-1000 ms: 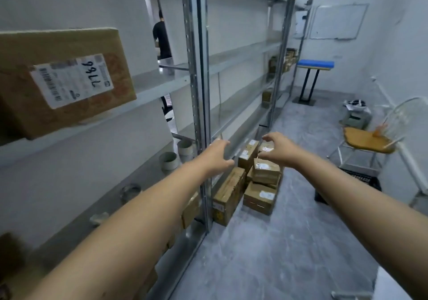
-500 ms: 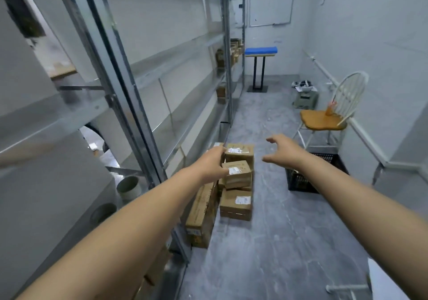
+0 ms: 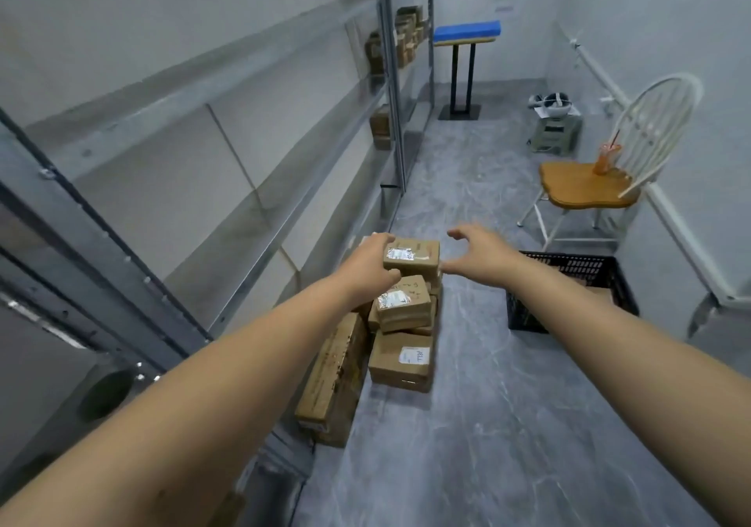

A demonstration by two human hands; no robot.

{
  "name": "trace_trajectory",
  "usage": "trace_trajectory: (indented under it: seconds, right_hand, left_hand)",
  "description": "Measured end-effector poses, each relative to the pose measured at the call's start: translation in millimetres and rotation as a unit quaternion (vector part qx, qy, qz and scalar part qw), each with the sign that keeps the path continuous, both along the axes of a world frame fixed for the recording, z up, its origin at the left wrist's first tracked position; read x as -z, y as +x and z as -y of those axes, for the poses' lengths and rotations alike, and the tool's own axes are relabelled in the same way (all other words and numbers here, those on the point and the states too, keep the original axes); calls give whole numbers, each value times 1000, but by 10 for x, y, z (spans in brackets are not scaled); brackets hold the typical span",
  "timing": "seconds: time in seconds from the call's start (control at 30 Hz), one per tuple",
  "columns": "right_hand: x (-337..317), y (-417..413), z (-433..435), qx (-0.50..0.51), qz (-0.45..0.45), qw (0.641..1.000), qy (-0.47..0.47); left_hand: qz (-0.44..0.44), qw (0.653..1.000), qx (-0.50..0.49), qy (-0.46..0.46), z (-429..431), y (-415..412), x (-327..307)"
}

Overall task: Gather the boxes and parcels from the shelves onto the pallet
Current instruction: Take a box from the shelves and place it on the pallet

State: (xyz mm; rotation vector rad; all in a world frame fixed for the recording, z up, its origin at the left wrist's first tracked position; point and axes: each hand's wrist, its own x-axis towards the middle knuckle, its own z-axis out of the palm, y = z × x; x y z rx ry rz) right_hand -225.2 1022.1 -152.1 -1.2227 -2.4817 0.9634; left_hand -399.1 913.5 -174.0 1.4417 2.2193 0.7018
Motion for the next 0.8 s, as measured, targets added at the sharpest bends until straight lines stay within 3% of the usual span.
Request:
trace_trajectory:
  seconds: [0.23,0.5,0.8]
  right_hand:
    - [395,-182,-863,27,14,998,-47]
    - [923,-1064,-1998,21,46,995,-85]
    - [2273,-2224,-3210,39,44,986,-158]
  left_hand:
    - [13,1000,-12,-1,-780,-508,366]
    - [83,994,-68,-17,-1970,-1454,950]
    - [151,976,-142,-68,-3038,-2381,2357]
